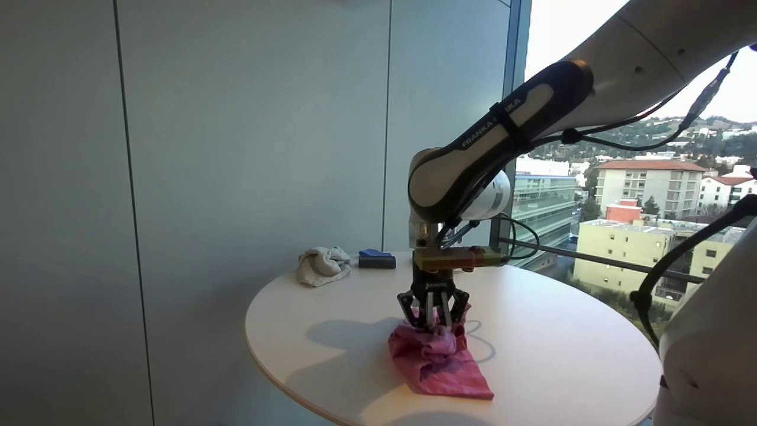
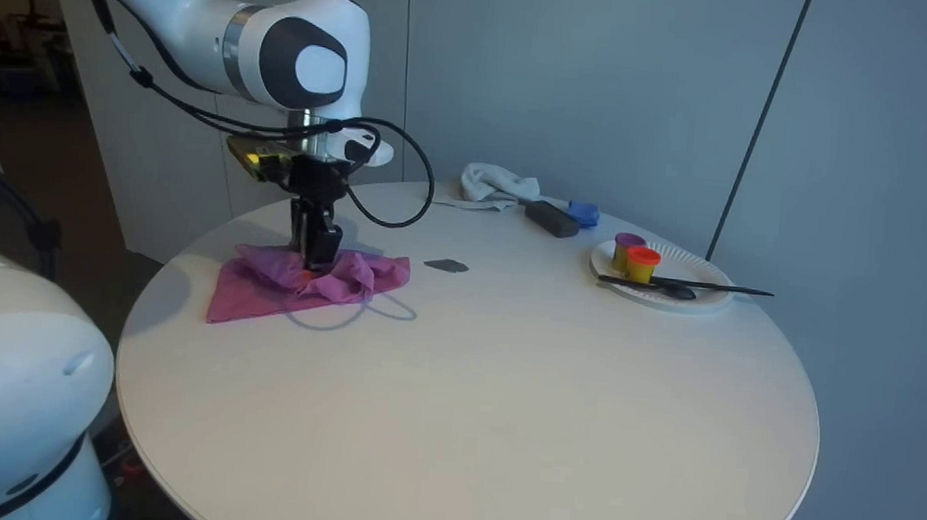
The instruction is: Fold the pink t-shirt
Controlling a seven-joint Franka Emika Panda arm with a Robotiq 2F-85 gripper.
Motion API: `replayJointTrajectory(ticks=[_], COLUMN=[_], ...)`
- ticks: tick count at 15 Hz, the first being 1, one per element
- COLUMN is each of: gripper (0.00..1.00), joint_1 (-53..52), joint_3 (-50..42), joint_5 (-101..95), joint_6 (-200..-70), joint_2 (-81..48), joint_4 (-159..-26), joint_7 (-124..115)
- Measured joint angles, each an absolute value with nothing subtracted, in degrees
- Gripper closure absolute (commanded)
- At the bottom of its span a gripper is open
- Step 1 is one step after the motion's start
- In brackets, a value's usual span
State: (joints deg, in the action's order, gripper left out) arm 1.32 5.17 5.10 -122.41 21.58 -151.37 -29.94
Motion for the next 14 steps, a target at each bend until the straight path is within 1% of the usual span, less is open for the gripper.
replayJointTrajectory(ticks=[2,3,5,11,14], gripper=[0.23,0.14,0.0,0.0,0.0], joint_1=[2.9,3.5,3.7,3.7,3.7], joint_3=[6.2,6.8,7.6,10.6,12.0], joint_5=[0.9,-1.2,-3.9,-7.8,-8.6], joint_6=[-122.4,-122.9,-123.5,-125.3,-128.0], joint_2=[22.1,23.0,26.1,39.6,43.6], joint_4=[-151.2,-151.2,-151.3,-153.2,-154.9], joint_7=[-35.1,-37.2,-38.8,-39.5,-40.0])
